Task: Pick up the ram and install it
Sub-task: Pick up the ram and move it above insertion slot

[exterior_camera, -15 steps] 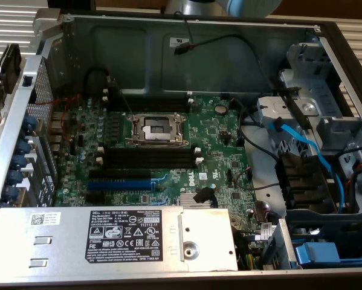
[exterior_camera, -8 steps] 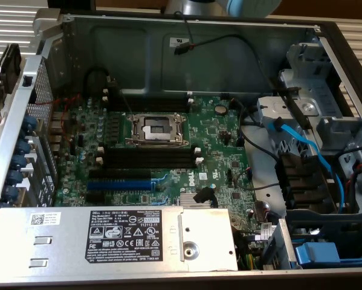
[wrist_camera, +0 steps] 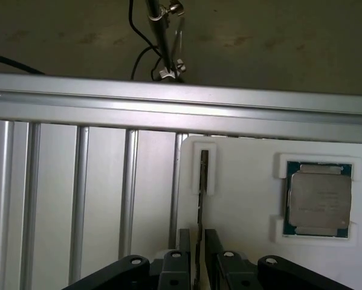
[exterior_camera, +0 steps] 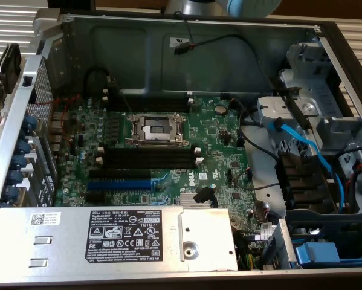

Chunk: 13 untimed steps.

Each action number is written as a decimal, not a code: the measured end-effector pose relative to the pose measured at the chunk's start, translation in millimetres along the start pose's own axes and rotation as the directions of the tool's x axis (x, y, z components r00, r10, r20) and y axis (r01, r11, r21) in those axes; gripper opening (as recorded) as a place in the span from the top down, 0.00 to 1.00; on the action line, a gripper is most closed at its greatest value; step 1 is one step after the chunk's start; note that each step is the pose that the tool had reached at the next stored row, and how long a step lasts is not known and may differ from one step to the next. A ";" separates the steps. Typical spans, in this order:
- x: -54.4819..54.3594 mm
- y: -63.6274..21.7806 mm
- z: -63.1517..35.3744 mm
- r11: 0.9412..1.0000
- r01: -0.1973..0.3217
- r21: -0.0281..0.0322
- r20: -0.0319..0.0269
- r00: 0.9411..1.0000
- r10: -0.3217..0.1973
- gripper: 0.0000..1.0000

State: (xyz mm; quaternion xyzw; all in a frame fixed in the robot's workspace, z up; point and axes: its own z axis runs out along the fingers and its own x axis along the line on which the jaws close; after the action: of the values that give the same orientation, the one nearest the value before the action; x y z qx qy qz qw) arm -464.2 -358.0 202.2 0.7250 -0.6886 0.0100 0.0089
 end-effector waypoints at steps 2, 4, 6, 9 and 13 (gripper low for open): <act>0.0 0.0 0.0 1.000 0.000 0.000 0.000 1.000 0.000 0.76; 0.0 0.0 0.0 1.000 0.000 0.000 0.000 1.000 0.000 0.76; 0.0 0.0 0.0 1.000 0.000 0.000 0.000 1.000 0.000 0.76; 0.0 0.0 0.0 1.000 0.000 0.000 0.000 1.000 0.000 0.84; 0.0 0.0 0.0 1.000 0.000 0.000 0.000 1.000 0.000 0.88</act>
State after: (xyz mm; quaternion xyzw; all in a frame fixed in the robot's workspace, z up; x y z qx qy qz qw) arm -464.1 -358.0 202.2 0.7250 -0.6886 0.0100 0.0089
